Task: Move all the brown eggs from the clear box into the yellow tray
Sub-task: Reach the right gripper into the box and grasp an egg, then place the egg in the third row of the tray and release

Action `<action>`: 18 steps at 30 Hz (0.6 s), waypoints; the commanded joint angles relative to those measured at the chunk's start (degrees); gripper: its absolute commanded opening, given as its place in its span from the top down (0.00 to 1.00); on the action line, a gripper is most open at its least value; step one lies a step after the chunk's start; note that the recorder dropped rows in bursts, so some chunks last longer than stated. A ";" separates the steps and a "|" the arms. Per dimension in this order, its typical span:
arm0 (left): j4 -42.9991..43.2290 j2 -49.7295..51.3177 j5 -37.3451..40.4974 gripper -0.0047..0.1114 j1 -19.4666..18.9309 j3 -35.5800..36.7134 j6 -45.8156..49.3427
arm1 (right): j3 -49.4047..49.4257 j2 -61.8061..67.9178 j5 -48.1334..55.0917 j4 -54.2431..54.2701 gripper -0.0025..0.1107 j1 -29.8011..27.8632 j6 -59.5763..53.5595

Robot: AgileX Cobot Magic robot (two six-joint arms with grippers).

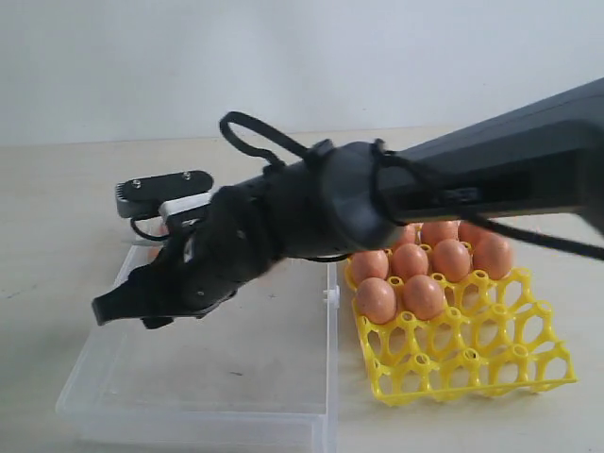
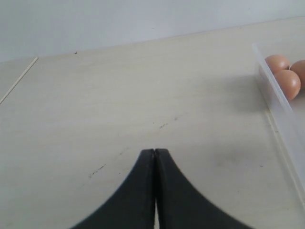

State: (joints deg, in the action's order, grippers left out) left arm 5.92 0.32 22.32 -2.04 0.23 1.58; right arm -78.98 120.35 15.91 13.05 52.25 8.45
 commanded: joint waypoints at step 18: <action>-0.14 -0.32 -0.52 0.96 0.32 -0.23 -0.28 | 59.44 -32.87 -55.15 19.45 0.98 -15.13 -26.04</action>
State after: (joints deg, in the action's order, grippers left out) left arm 5.92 0.32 22.32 -2.04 0.23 1.58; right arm -21.80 88.13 -35.95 32.47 39.35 -21.32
